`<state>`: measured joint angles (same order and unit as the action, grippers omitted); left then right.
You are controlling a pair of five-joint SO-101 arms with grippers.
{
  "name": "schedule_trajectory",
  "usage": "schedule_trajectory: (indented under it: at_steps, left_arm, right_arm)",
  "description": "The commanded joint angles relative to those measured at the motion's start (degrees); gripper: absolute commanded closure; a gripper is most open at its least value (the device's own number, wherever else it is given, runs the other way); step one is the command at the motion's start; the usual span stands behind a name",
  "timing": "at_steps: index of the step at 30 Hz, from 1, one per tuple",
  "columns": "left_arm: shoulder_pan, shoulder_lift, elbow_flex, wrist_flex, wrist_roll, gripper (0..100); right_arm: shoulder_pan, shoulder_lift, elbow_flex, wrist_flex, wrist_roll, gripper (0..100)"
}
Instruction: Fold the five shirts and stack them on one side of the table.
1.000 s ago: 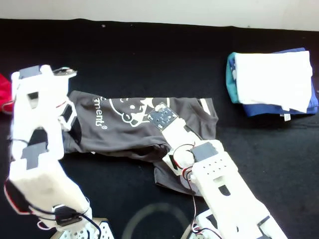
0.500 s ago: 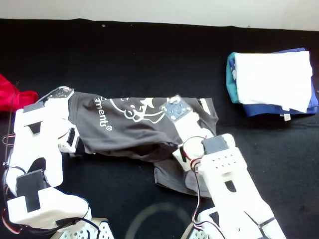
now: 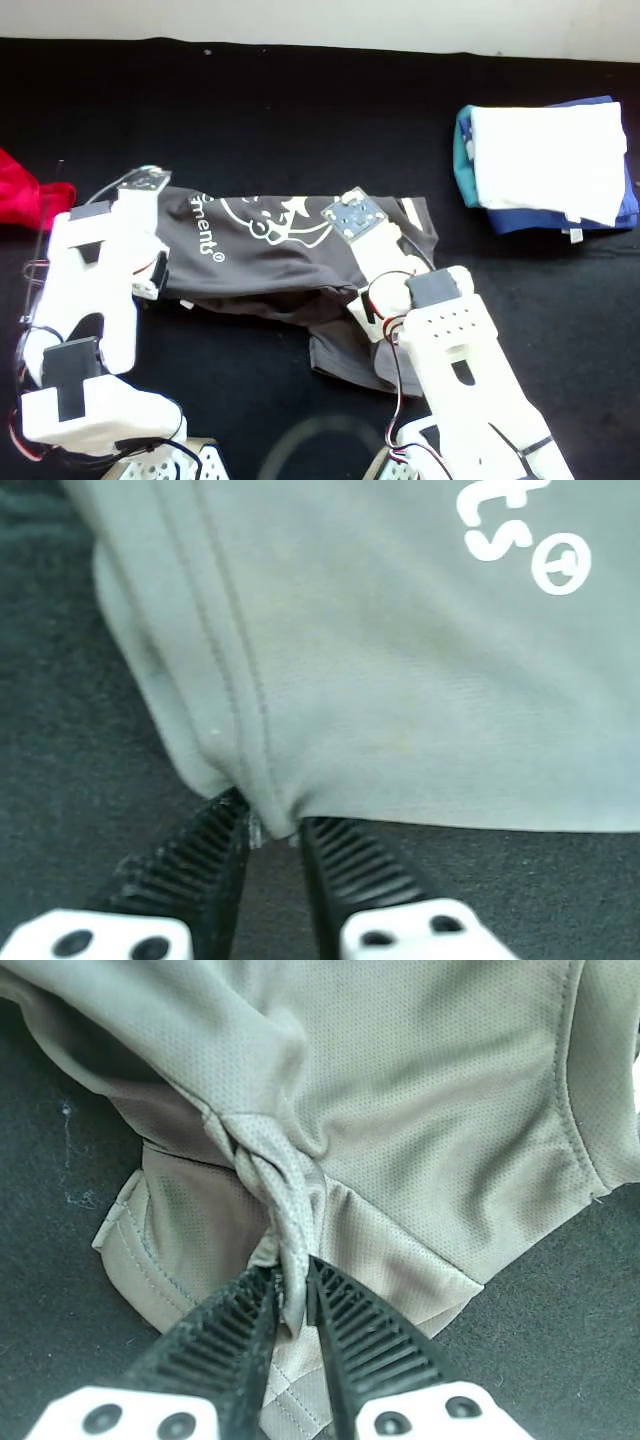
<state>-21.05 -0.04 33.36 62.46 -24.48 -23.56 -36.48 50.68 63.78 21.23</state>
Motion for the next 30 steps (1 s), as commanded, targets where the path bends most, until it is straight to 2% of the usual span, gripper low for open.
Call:
schedule_trajectory:
  at_steps: [1,6,14,21,27,30]
  left_arm:
    - [1.27,-0.75,-0.22,-0.35,0.18,99]
    - [1.10,-0.84,-2.42,0.70,0.18,99]
    - [1.01,-0.13,-18.68,14.33,-0.35,99]
    - [0.13,1.45,-19.47,14.24,-5.98,99]
    - [-6.20,11.82,-19.38,8.88,-11.34,99]
    - [-6.46,15.16,-19.47,8.62,-12.66,99]
  right_arm:
    - [0.66,-1.54,-2.51,0.22,0.18,99.3]
    - [0.66,-1.54,-2.51,0.22,0.18,99.3]
    - [0.57,-1.54,-2.51,0.13,0.18,99.3]
    - [0.31,-1.54,-1.10,-0.04,0.18,99.3]
    - [-6.20,-1.54,7.43,-6.02,0.18,99.3]
    - [-6.46,-1.54,8.75,-7.96,0.18,99.3]
